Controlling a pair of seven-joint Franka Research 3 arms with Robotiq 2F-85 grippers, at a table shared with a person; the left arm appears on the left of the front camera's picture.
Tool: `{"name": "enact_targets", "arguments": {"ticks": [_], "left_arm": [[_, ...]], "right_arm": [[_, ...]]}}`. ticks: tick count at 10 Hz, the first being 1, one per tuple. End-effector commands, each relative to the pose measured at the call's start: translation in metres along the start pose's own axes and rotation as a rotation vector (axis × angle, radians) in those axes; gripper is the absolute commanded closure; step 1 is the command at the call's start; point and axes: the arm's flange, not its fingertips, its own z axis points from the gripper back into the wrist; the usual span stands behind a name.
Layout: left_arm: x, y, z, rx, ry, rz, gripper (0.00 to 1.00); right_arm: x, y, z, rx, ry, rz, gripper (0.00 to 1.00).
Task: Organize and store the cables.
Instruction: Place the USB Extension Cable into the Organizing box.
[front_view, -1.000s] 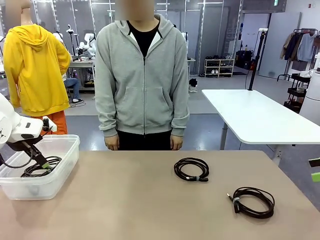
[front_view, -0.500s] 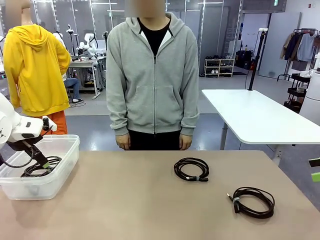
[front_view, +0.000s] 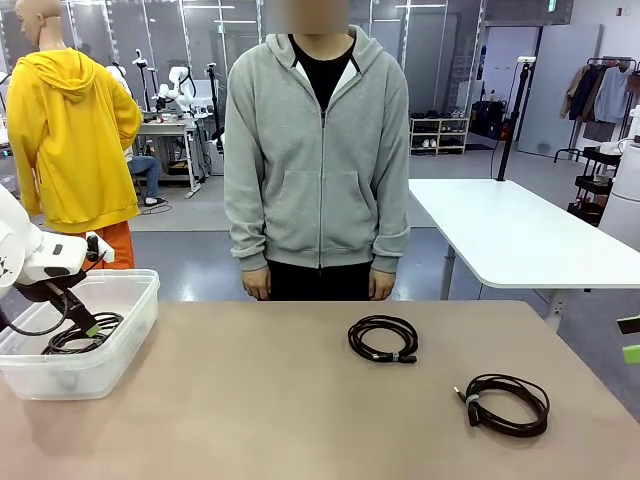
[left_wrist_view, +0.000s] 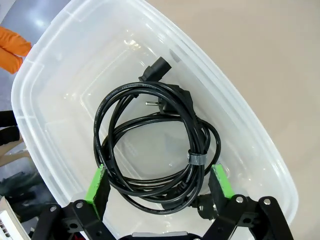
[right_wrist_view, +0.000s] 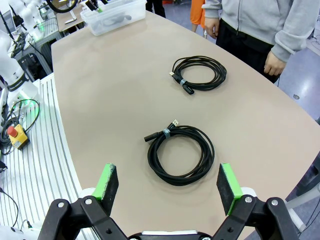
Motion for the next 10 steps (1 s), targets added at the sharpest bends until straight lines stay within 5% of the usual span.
{"name": "enact_targets", "arguments": {"ticks": [1, 10], "left_arm": [[-0.0023, 0.0029, -0.0003, 0.0, 0.0, -0.011, 0.0], [-0.0023, 0.0029, -0.0003, 0.0, 0.0, -0.011, 0.0]], "right_arm": [[-0.0011, -0.002, 0.0005, 0.0, -0.015, 0.021, 0.0], [-0.0011, -0.002, 0.0005, 0.0, -0.015, 0.021, 0.0]]}}
